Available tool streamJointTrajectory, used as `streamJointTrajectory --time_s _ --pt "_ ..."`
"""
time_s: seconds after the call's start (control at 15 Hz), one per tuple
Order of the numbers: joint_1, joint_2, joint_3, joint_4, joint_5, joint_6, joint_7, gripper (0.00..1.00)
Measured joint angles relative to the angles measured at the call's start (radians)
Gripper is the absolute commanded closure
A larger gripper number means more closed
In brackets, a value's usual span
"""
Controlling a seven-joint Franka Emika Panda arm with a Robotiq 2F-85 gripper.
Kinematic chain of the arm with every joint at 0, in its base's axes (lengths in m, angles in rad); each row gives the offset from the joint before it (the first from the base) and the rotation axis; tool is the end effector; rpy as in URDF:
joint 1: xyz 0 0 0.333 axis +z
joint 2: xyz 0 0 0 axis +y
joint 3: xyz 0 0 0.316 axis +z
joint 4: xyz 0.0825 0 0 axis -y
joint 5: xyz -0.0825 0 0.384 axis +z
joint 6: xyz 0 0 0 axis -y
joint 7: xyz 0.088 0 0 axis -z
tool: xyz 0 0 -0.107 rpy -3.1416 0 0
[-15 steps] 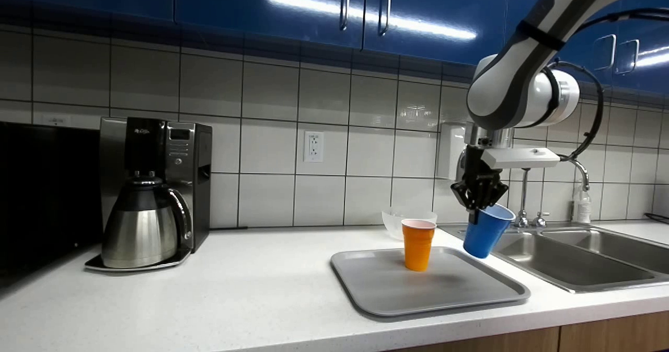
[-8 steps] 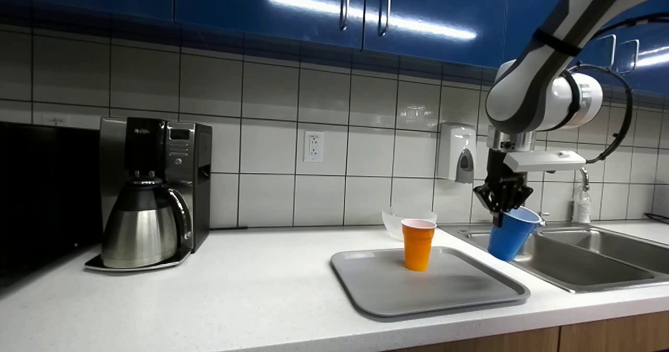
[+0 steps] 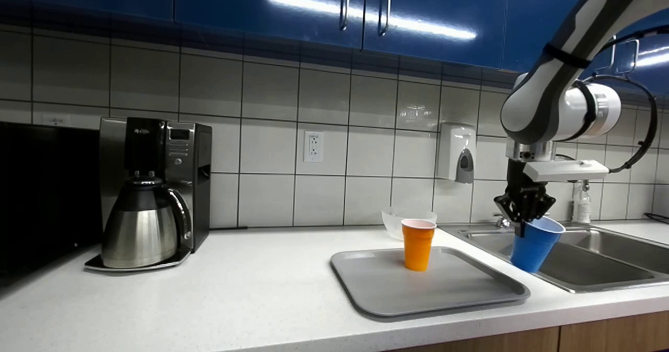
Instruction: Pick up the blue paper cup and move it to the bottom right side of the gray tray on the kitchen counter, pick up the orange paper cup and move it to the upper right side of the gray tray on the kitchen counter
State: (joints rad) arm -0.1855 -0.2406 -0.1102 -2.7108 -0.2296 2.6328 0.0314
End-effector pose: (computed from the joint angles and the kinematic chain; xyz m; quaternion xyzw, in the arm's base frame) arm 0.3962 -0.1130 0.3181 0.9932 -0.0669 0.0739 0.0608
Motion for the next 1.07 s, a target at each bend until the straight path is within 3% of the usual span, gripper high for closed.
streamJointTrajectory --time_s 0.6,0.73,0.8,0.87,0.93,1.07 --pt "-0.053 0.117 -0.038 0.016 -0.079 0.067 0.003 0.99" --pt "-0.053 0.139 -0.047 0.024 -0.083 0.073 0.003 0.71" --pt "-0.053 0.147 -0.049 0.028 -0.084 0.074 0.004 0.92" --pt "-0.053 0.154 -0.051 0.032 -0.086 0.074 0.005 0.6" --pt "-0.053 0.159 -0.053 0.035 -0.089 0.075 0.005 0.6" --pt "-0.053 0.168 -0.056 0.042 -0.095 0.075 0.01 0.46"
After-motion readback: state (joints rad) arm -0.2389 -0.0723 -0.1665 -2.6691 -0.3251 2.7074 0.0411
